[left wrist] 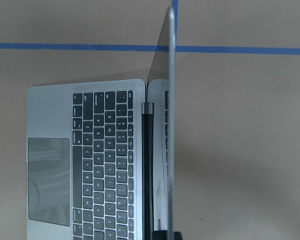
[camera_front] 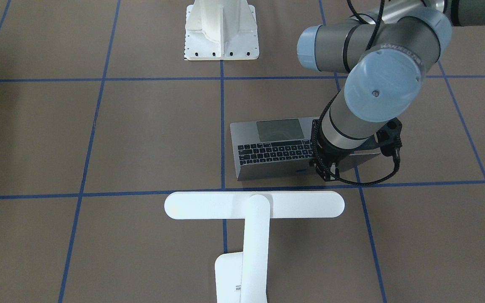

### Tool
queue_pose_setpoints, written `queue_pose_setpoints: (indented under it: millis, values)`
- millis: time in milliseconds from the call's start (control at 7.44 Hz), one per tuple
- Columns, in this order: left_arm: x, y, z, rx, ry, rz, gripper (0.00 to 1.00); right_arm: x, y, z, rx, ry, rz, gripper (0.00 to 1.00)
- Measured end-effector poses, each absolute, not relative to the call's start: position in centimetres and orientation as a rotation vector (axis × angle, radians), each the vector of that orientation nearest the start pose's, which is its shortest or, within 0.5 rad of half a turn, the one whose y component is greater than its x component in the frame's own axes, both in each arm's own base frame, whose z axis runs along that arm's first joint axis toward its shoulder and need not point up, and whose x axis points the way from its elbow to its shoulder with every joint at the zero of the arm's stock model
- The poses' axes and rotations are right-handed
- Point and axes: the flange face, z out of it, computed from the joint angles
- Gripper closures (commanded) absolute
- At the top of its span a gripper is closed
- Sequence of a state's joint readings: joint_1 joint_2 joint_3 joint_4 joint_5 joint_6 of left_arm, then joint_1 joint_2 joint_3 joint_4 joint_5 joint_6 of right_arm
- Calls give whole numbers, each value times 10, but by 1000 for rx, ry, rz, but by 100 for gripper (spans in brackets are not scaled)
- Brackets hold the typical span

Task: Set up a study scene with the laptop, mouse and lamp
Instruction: 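Lower the laptop onto the table in front of the lamp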

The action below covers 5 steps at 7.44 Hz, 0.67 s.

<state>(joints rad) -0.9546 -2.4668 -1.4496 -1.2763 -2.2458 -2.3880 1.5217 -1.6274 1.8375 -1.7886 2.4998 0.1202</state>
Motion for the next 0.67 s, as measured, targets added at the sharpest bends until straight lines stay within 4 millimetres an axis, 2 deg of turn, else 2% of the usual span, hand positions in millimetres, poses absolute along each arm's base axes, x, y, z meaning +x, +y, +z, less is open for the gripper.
queue_pose_setpoints:
  millis: [672]
  values:
    - [373,-650,178,-691,616,-1491,100,31,-461,572,-98,-925,76,0]
